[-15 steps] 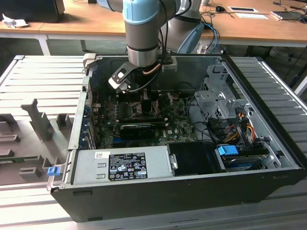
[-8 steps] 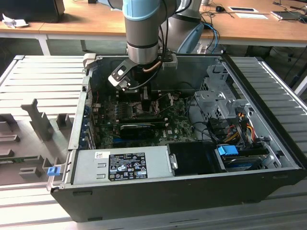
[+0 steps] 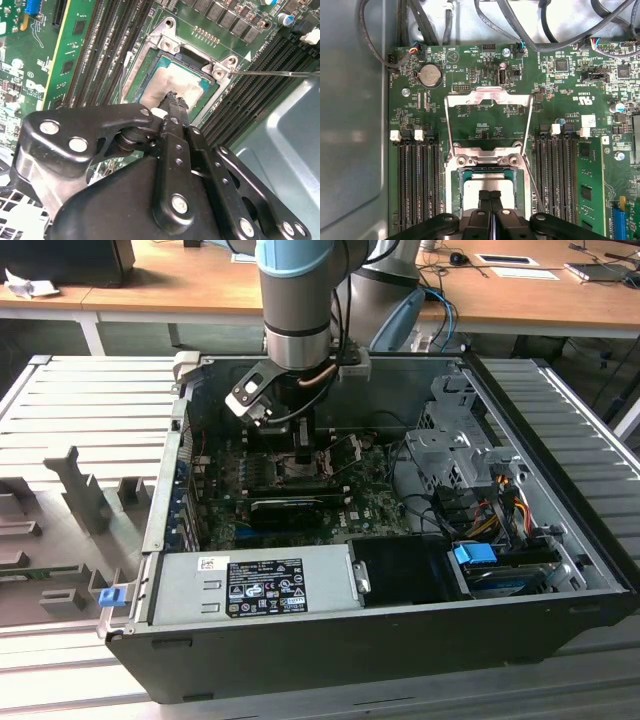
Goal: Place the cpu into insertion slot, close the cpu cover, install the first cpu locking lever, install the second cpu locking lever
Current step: 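Place the cpu into insertion slot, then close the cpu cover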
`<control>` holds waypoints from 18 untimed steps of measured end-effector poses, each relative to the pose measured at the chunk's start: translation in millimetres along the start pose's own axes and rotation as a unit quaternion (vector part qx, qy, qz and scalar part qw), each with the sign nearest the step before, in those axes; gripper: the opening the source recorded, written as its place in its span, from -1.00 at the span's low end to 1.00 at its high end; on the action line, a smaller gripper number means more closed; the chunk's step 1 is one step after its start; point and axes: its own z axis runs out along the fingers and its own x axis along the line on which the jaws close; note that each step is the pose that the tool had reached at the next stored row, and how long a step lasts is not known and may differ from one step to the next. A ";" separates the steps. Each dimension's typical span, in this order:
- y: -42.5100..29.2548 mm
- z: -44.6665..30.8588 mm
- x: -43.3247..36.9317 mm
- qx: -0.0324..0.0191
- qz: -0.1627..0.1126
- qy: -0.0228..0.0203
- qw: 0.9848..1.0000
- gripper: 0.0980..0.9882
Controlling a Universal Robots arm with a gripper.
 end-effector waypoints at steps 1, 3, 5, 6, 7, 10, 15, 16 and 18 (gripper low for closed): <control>0.0 -0.6 0.0 0.000 0.000 0.000 1.000 -0.98; 0.1 -1.2 0.1 0.000 0.000 0.000 1.000 -0.98; 0.2 -2.4 0.0 0.000 0.000 0.000 1.000 -0.98; 0.3 -3.3 0.1 0.000 0.000 0.000 1.000 -0.98; 0.3 -3.4 0.1 0.000 0.000 0.000 1.000 -0.98; 5.8 -3.1 -0.2 0.001 0.000 0.000 1.000 -0.98; 6.7 -4.3 -0.1 0.002 0.000 0.000 1.000 -0.98; 7.0 -8.6 0.4 0.002 0.000 0.000 1.000 -0.98; 7.2 -10.8 0.4 0.002 0.000 0.000 1.000 -0.98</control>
